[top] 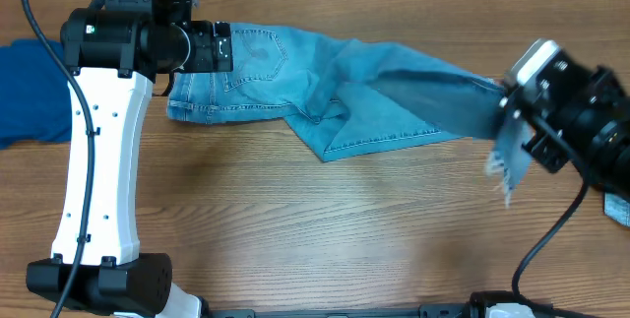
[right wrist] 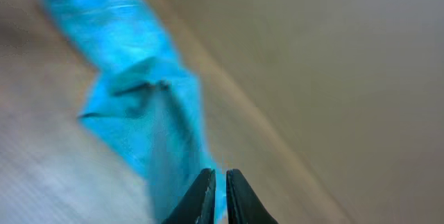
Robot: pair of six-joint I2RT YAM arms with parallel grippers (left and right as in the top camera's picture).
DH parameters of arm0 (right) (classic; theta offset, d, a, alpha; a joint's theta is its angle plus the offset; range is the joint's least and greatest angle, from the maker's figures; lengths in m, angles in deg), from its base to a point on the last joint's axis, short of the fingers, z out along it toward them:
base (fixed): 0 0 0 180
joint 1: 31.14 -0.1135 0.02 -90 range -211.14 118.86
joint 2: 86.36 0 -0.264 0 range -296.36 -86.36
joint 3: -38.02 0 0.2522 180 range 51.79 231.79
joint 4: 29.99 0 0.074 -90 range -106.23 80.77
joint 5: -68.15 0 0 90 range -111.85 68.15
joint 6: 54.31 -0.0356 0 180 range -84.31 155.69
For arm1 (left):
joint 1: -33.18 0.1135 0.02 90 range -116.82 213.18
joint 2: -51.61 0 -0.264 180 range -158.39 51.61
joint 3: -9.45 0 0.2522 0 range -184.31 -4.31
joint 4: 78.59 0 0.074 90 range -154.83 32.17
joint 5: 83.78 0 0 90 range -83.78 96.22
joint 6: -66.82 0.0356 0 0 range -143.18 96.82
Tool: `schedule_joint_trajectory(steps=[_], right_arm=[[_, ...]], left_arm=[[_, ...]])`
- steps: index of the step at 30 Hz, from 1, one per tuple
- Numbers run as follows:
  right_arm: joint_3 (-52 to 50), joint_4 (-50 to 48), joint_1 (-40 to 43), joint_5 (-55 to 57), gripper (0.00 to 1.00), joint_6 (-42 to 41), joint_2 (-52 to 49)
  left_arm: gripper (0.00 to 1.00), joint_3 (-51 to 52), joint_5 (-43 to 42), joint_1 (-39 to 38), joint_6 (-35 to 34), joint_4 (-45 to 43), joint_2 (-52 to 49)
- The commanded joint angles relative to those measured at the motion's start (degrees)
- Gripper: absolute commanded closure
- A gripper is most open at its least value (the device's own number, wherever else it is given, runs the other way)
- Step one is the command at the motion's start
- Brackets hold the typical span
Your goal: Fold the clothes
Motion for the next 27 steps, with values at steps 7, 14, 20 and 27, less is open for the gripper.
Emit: schedule_joint_trajectory(steps=[7, 14, 20, 27], right_arm=[[0.8, -4.9, 0.2, 15.2, 0.86, -14.4, 0.0], [0.8, -5.5, 0.2, 12.7, 0.55, -31.5, -2.8], [0.8, -3.8, 0.2, 7.6, 0.35, -42.6, -7.9], [0.8, -0.2, 0.2, 4.2, 0.35, -42.8, -14.1]], left_arm=[[0.00, -0.6, 3.5, 0.4, 0.4, -0.4, 0.0], [0.00, -0.6, -1.1, 6.7, 0.1, -2.1, -2.9], [0.00, -0.6, -12.0, 14.5, -0.1, -4.0, -11.6], [0.00, -0.6, -20.6, 20.0, -2.0, -12.2, -21.6]])
